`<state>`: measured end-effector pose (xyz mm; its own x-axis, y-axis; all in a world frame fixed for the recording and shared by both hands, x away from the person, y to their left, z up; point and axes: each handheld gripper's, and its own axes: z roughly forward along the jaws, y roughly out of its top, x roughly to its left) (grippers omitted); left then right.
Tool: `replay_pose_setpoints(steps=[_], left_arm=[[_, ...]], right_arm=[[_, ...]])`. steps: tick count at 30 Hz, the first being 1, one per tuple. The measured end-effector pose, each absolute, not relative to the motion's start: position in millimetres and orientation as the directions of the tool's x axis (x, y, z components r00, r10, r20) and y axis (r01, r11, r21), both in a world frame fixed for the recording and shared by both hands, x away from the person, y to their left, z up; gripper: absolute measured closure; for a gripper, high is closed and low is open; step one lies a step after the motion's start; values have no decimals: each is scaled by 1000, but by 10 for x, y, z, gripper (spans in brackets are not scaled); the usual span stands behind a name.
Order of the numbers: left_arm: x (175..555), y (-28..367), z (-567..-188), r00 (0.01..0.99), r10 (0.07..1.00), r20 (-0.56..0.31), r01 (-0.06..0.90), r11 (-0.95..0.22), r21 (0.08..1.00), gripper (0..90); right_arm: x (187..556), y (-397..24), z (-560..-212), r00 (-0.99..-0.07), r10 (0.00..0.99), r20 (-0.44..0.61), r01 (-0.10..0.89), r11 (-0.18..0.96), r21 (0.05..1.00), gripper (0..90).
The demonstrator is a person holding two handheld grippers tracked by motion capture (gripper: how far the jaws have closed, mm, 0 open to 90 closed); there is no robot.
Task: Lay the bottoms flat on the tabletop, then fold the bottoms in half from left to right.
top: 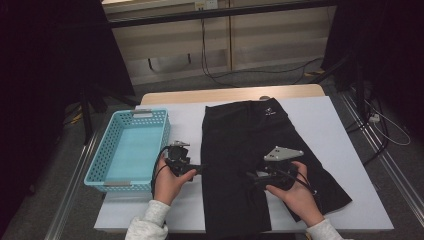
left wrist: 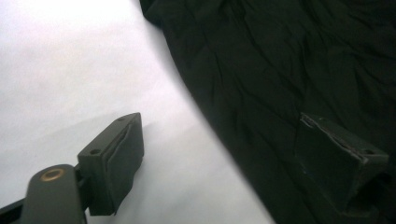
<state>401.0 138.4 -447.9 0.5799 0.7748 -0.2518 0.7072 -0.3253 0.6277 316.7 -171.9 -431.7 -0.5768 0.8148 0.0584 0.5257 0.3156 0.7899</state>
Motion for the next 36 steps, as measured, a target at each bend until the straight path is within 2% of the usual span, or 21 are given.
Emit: replay_pose_setpoints(steps=[13,36], left_arm=[[3913,1368,-4428,625,743,-240,684,-372,627,115],[3844,1383,-4403,623,745,-239,686,-374,624,125]], right_arm=[[3281,-1730,-4337,-570,820,52,502,298,812,122],[3296,-1742,-4333,-573,818,56,495,290,819,120]])
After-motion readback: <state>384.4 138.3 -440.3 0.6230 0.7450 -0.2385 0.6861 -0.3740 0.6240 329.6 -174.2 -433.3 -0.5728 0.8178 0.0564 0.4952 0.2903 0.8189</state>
